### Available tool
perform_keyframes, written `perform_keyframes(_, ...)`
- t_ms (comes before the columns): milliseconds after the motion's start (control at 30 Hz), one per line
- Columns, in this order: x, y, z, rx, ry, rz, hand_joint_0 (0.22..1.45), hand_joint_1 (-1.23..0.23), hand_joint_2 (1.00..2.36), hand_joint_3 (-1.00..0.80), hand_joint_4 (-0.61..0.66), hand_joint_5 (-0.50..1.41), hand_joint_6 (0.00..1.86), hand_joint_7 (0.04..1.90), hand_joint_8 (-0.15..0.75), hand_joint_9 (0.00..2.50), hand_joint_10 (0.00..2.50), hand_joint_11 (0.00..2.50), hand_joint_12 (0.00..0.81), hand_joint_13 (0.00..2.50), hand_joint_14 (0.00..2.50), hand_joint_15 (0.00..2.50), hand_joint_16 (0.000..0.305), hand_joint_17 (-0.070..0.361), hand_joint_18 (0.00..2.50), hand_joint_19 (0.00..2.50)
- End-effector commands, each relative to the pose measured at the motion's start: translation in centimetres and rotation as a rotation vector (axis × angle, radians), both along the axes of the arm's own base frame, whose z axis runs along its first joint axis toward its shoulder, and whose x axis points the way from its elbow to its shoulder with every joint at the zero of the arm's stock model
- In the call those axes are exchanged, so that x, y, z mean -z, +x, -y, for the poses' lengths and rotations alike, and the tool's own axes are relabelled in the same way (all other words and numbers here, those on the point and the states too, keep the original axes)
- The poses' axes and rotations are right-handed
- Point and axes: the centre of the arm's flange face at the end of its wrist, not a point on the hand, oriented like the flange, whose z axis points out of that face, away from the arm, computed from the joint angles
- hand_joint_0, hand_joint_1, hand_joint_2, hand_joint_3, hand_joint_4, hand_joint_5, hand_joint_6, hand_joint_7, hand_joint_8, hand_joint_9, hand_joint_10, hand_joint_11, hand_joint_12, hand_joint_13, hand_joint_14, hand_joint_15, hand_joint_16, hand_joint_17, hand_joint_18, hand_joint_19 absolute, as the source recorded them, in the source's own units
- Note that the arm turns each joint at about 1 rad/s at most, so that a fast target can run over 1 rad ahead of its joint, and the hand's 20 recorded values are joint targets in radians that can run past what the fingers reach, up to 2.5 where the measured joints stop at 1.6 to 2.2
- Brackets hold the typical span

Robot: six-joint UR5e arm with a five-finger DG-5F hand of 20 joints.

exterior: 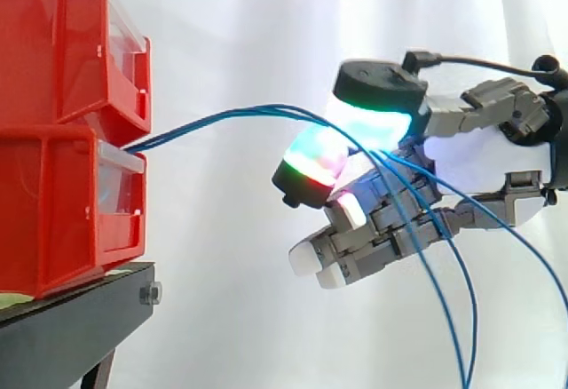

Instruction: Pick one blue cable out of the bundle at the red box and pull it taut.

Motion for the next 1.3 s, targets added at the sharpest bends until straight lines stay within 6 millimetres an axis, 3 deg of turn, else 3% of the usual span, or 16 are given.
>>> perform_keyframes(0, 0.0, 0.04, -0.02, -0.001, 0.0, 0.0, 0.75, -0.83, 1.0, -0.5, 0.11, -0.21, 0.94, 0.89, 0.315, 0.81, 0.01, 1.01, 0.391, 0.56, 0.01, 0.29, 0.056, 0.126, 0.49, 0.03)
perform_keyframes(167, 0.07, 0.0, -0.02, -0.001, 0.0, -0.001, 0.58, -0.83, 1.0, -0.5, 0.13, -0.2, 0.94, 0.89, 0.318, 0.8, 0.01, 1.01, 0.395, 0.54, 0.01, 0.3, 0.056, 0.126, 0.47, 0.07)
perform_keyframes(367, -0.11, 0.01, 0.0, 0.0, 0.0, 0.002, 0.53, -0.66, 1.0, -0.5, 0.13, -0.2, 0.93, 0.87, 0.334, 0.81, 0.01, 1.02, 0.409, 0.54, 0.01, 0.32, 0.059, 0.133, 0.45, 0.1)
perform_keyframes(533, 0.0, 0.03, -0.01, 0.0, 0.0, 0.0, 0.59, -0.56, 1.0, -0.49, 0.12, -0.2, 0.93, 0.9, 0.326, 0.81, 0.01, 1.02, 0.398, 0.52, 0.01, 0.32, 0.057, 0.128, 0.41, 0.13)
perform_keyframes(700, -0.11, 0.01, -0.02, -0.001, 0.0, 0.002, 0.6, -0.61, 1.01, -0.31, 0.11, -0.2, 0.93, 0.93, 0.327, 0.81, 0.01, 1.03, 0.399, 0.53, 0.01, 0.33, 0.057, 0.127, 0.4, 0.13)
perform_keyframes(900, 0.07, 0.0, -0.02, -0.001, 0.0, -0.001, 0.61, -0.65, 1.02, -0.21, 0.11, -0.2, 0.95, 0.91, 0.33, 0.81, 0.01, 1.02, 0.397, 0.53, 0.01, 0.33, 0.056, 0.127, 0.42, 0.13)
perform_keyframes(1067, 0.0, 0.03, -0.01, 0.0, -0.001, 0.0, 0.66, -0.73, 1.02, -0.26, 0.06, -0.2, 0.95, 0.94, 0.324, 0.81, 0.01, 1.02, 0.396, 0.54, 0.01, 0.31, 0.056, 0.127, 0.45, 0.09)
perform_keyframes(1267, 0.07, 0.0, 0.0, 0.0, 0.0, -0.001, 0.78, -0.83, 1.0, -0.5, 0.0, -0.21, 0.95, 1.09, 0.318, 0.82, 0.01, 1.01, 0.391, 0.56, 0.01, 0.29, 0.056, 0.125, 0.48, 0.04)
